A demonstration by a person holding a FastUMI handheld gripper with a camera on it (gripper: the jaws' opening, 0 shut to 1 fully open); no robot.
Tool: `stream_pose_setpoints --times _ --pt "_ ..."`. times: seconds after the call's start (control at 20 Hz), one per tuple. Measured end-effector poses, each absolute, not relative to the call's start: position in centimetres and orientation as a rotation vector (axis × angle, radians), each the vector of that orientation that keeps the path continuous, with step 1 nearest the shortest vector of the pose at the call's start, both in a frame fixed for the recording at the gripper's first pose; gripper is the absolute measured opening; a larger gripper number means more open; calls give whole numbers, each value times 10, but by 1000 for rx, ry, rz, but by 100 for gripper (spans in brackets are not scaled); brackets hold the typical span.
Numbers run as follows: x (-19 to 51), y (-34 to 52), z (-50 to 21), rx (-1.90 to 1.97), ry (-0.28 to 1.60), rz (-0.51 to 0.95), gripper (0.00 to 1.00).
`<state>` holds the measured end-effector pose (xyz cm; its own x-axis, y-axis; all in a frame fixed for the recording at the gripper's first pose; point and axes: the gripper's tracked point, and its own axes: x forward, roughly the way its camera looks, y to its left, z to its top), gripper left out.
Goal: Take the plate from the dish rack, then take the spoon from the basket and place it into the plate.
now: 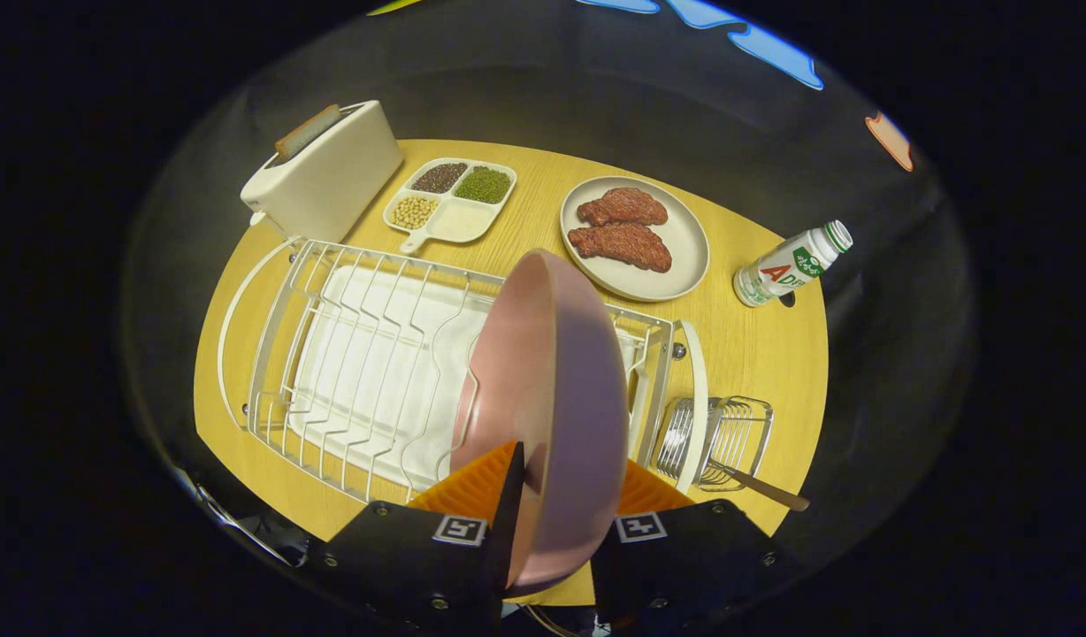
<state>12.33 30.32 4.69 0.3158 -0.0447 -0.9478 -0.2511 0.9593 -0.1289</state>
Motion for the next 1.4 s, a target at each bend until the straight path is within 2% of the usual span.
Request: stream_pose_setpoints --times 0.35,0.4,0.9,1.2,1.4 --pt "137 306 70 -434 1268 88 38" --pt "135 308 73 -435 1274 83 30" --pt "137 303 81 -478 1260 75 30" --pt "119 294 94 -348 1251 118 30" --pt "77 287 100 -103 1278 175 30"
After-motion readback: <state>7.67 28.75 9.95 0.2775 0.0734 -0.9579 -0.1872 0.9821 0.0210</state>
